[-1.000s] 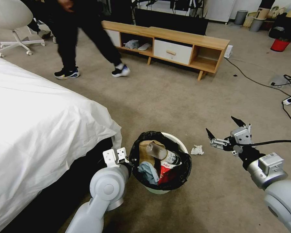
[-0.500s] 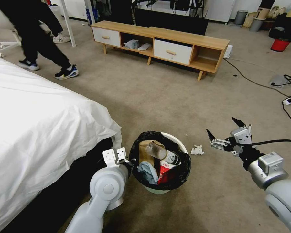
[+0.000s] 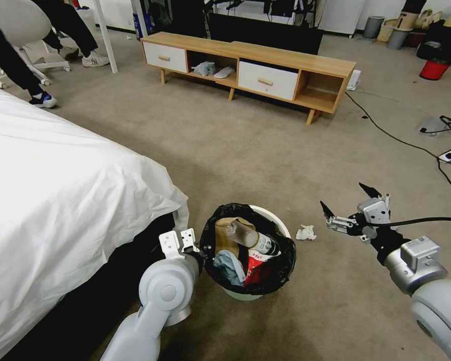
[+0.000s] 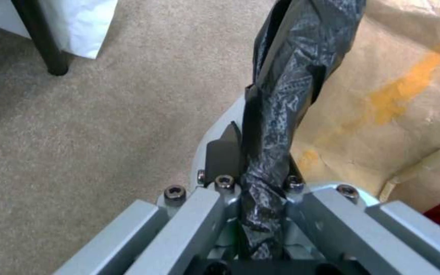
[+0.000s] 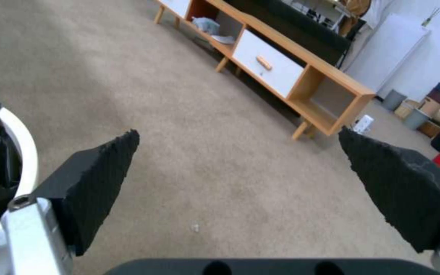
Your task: Pick up the trash bin, then pick up the garbage from the floor and place it into the trash bin.
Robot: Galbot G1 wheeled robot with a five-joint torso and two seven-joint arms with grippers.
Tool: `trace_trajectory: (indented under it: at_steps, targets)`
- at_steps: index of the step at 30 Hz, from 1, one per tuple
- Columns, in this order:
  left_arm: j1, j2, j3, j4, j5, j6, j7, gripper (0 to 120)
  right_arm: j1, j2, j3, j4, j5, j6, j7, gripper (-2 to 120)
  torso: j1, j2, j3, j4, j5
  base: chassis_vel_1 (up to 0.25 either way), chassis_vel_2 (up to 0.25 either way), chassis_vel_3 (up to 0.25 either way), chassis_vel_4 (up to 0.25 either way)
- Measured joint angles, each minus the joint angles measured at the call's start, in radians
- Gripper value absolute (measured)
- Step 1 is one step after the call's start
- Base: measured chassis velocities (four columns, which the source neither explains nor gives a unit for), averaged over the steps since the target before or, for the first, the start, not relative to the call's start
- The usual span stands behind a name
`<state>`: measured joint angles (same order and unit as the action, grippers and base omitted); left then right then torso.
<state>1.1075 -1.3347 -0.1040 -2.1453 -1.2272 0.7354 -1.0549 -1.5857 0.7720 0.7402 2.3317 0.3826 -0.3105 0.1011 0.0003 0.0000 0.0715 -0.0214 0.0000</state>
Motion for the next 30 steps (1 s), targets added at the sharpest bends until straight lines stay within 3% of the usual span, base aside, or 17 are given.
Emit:
trace_trajectory:
  at_steps: [10, 30]
  targets:
    - [0.001, -0.002, -0.001, 0.0, 0.001, 0.0, 0.0, 1, 0.001, -0.004, 0.0, 0.0, 0.0, 0.001, -0.002, 100, 0.0, 0.0, 0.0, 0.0, 0.0, 0.0, 0.0, 0.0, 0.0]
    - [-0.001, -0.013, 0.0, 0.006, 0.007, 0.0, 0.0, 1, -0.003, -0.006, 0.006, 0.001, 0.002, 0.01, -0.002, 100, 0.0, 0.0, 0.0, 0.0001, 0.0, -0.057, 0.072, 0.063, -0.056]
